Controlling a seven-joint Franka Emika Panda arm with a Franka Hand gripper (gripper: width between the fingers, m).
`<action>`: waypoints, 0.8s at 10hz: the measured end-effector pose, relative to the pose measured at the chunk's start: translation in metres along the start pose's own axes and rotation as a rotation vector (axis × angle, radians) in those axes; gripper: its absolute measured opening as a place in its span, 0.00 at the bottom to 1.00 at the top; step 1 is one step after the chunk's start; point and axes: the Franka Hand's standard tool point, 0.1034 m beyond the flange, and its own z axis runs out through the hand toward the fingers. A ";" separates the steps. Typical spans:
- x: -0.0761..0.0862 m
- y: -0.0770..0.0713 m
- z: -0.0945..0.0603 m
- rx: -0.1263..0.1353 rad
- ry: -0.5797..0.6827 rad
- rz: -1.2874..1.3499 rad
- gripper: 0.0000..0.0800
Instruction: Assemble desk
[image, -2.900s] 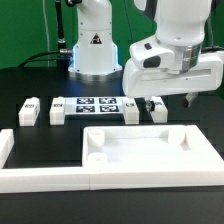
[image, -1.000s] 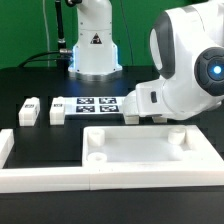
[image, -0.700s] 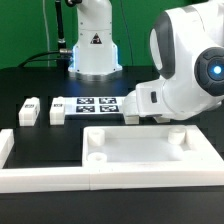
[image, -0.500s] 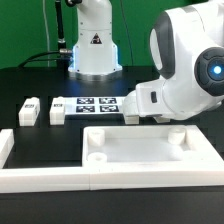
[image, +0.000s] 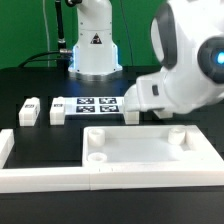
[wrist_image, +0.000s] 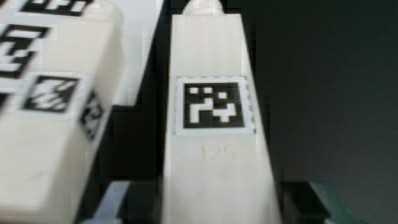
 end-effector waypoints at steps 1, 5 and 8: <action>-0.013 0.002 -0.028 -0.001 0.039 -0.035 0.36; -0.024 0.003 -0.059 0.001 0.126 -0.041 0.36; -0.024 0.002 -0.081 0.004 0.340 -0.039 0.36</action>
Offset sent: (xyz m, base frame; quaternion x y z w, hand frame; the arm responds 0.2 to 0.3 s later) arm 0.0000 0.0000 0.0000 0.0000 0.0000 0.0000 1.0000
